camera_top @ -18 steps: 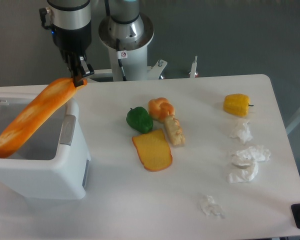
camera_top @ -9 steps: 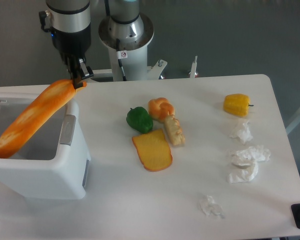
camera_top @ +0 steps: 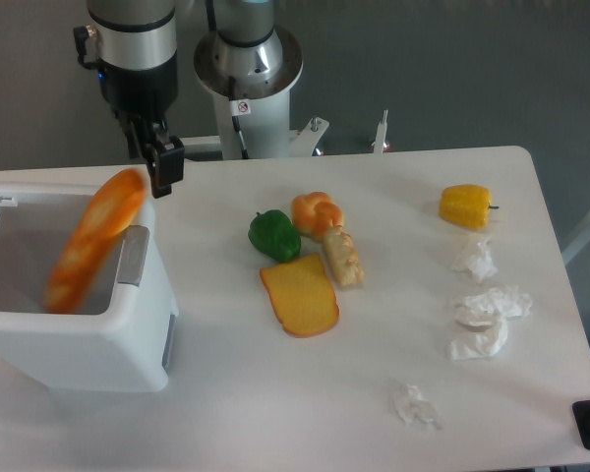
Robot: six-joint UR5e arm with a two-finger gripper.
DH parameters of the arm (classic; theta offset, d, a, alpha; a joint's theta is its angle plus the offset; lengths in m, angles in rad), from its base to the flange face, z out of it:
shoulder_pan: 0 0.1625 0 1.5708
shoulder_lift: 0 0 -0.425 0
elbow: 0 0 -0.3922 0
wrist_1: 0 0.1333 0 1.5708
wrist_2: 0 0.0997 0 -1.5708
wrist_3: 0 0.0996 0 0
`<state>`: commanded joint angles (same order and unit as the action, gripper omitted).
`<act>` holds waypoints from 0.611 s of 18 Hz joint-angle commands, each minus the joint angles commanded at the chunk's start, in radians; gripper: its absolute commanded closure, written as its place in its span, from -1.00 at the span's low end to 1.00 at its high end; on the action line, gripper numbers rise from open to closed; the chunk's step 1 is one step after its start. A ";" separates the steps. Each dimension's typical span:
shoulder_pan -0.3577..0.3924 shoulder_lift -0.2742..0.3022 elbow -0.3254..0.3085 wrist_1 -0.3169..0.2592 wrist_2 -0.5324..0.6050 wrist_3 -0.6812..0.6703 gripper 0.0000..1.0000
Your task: Place the long bread in the trash can
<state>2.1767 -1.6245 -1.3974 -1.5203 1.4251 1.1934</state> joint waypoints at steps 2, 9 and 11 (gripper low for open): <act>0.000 0.000 -0.002 0.006 0.000 0.000 -1.00; 0.002 0.005 -0.017 0.023 -0.011 -0.079 -1.00; 0.003 -0.001 -0.028 0.051 -0.012 -0.123 -1.00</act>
<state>2.1798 -1.6260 -1.4250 -1.4698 1.4128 1.0709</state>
